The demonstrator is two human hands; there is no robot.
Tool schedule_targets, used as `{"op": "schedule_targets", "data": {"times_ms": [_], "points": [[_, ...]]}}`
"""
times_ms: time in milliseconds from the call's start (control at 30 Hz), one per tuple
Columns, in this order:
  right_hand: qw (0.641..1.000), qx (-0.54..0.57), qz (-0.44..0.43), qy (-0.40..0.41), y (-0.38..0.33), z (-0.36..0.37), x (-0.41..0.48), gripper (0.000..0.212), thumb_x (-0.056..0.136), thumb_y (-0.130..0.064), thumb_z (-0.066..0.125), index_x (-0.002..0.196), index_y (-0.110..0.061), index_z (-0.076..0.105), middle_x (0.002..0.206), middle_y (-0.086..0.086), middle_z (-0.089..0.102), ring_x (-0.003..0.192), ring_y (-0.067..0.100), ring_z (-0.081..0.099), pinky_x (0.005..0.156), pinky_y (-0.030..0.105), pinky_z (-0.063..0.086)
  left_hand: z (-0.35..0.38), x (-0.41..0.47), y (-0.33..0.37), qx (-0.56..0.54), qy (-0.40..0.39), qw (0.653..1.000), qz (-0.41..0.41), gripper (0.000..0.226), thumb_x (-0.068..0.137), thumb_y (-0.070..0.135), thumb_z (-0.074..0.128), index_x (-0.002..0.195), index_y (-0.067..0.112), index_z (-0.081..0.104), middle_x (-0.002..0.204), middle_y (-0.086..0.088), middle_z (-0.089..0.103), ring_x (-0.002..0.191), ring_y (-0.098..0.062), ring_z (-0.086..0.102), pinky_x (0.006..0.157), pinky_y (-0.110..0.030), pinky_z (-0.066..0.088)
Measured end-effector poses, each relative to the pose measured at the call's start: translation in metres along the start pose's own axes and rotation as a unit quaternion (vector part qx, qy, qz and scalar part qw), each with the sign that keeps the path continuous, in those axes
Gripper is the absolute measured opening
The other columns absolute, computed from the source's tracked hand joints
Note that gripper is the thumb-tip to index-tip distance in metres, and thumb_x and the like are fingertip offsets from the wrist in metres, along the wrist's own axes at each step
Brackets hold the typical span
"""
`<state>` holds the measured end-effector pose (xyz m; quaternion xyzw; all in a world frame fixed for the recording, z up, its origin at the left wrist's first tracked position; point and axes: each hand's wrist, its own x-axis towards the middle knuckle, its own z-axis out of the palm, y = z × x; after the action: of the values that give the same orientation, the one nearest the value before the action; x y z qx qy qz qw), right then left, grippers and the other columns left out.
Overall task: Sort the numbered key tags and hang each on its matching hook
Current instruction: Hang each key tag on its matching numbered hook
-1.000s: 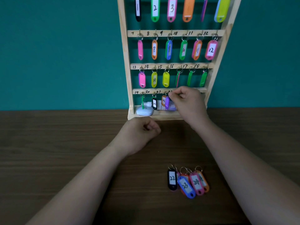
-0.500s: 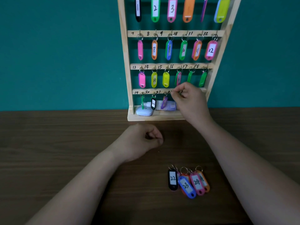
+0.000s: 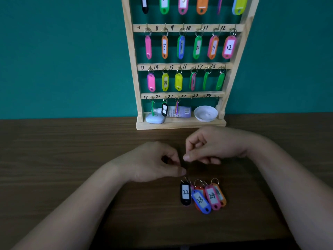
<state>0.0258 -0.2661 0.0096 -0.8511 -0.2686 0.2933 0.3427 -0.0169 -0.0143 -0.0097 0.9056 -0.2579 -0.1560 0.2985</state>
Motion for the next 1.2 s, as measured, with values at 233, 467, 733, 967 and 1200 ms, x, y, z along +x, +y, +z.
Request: {"op": "schedule_targets", "data": {"times_ms": [233,467,733,967,1200], "points": [[0.992,-0.066,0.035,-0.098,-0.016,0.013,-0.002,0.023,0.093,-0.040,0.081,0.102,-0.020,0.074,0.075,-0.001,0.072,0.063,0.011,0.060,0.050,0.021,0.044,0.001,0.000,0.007,0.024,-0.031,0.999,-0.020,0.030,0.090,0.063,0.071,0.091,0.034,0.076,0.089,0.011,0.072,0.085,-0.002,0.064,0.074,-0.030,0.049],[0.989,-0.107,0.046,-0.095,-0.022,0.022,0.001,0.019,0.095,-0.034,0.080,0.103,-0.018,0.072,0.068,-0.012,0.070,0.062,-0.002,0.063,0.061,0.022,0.050,0.005,0.002,0.008,-0.006,-0.031,0.999,-0.022,0.023,0.090,0.057,0.073,0.094,0.035,0.080,0.090,0.010,0.076,0.088,-0.004,0.068,0.085,-0.037,0.057],[0.994,-0.062,0.038,-0.077,-0.014,0.019,0.004,0.012,0.097,-0.030,0.079,0.102,-0.021,0.075,0.071,-0.009,0.071,0.060,-0.003,0.061,0.051,0.015,0.045,0.002,0.001,0.003,-0.043,-0.021,0.999,-0.022,0.010,0.091,0.045,0.077,0.093,0.036,0.080,0.089,0.009,0.077,0.087,-0.007,0.068,0.082,-0.030,0.052],[0.999,-0.028,0.006,0.025,0.002,-0.002,0.001,0.005,0.099,-0.032,0.076,0.099,-0.030,0.080,0.081,0.002,0.071,0.065,0.003,0.057,0.055,0.014,0.045,-0.002,-0.001,-0.004,-0.087,0.069,0.994,-0.012,0.009,0.092,0.041,0.079,0.091,0.032,0.082,0.089,0.014,0.077,0.084,-0.002,0.067,0.076,-0.015,0.047],[0.984,0.025,0.004,0.174,0.015,-0.016,0.006,0.008,0.100,-0.026,0.075,0.097,-0.026,0.082,0.066,-0.002,0.063,0.059,0.008,0.053,0.054,0.019,0.045,-0.002,0.005,-0.003,-0.082,0.132,0.988,0.005,0.007,0.094,0.036,0.078,0.091,0.030,0.081,0.089,0.012,0.077,0.087,-0.005,0.069,0.080,-0.020,0.051]]}}
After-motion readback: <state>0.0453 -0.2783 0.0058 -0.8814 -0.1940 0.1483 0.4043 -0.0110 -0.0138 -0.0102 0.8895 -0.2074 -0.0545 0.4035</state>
